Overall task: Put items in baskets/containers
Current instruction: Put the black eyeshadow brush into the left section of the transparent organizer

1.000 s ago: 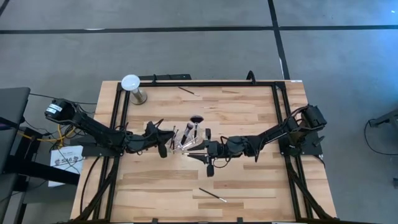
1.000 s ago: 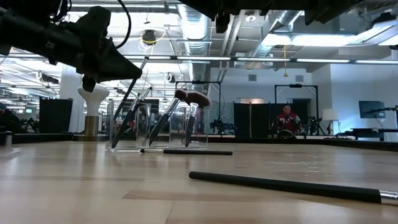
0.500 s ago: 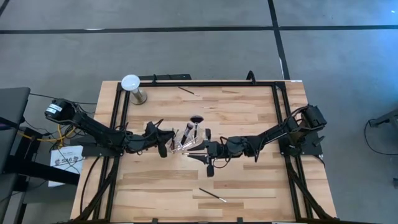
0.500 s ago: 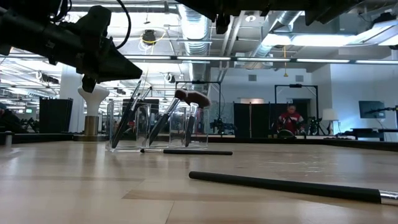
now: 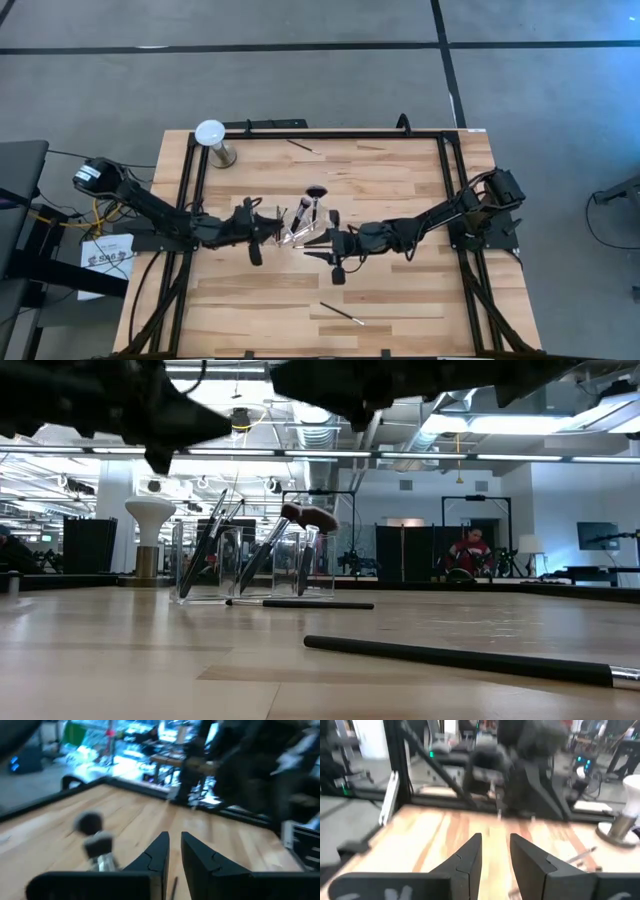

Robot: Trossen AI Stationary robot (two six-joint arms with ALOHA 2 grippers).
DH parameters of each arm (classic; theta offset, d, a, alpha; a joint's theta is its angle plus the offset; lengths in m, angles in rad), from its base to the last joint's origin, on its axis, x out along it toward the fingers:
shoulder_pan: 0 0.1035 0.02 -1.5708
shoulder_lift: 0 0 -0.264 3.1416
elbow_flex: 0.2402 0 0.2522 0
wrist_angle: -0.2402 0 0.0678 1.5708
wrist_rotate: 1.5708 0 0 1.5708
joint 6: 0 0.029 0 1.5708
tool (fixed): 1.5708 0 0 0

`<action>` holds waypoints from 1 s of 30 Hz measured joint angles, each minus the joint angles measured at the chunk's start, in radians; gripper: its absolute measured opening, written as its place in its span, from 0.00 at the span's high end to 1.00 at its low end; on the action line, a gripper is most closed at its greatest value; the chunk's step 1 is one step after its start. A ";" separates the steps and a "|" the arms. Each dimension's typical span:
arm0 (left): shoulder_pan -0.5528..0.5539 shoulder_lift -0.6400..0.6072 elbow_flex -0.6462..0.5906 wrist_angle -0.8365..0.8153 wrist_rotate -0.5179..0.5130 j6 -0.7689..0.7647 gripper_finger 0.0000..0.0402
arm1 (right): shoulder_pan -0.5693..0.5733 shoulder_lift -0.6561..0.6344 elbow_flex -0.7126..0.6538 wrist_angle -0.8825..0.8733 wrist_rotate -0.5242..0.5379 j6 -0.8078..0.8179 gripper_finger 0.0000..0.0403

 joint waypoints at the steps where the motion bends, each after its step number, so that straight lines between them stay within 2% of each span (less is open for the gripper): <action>1: -0.010 0.000 0.000 0.018 0.005 0.027 0.89 | 0.000 0.000 0.000 -0.023 0.004 -0.006 0.77; 8: -0.071 0.000 0.000 0.118 0.010 0.156 0.89 | 0.002 0.000 0.097 -0.320 0.099 0.018 0.77; 14: -0.099 0.000 0.000 0.170 0.043 0.236 0.89 | 0.001 0.000 0.162 -0.523 0.102 0.110 0.77; 19: -0.103 0.000 0.001 0.230 0.085 0.264 0.89 | 0.001 0.025 0.165 -0.521 0.102 0.148 0.77; 24: -0.103 -0.006 0.001 0.291 0.095 0.334 0.89 | -0.010 0.118 0.167 -0.445 0.105 0.154 0.77; 30: -0.111 -0.062 0.001 0.290 0.160 0.390 0.89 | -0.038 0.219 0.253 -0.510 0.105 0.187 0.77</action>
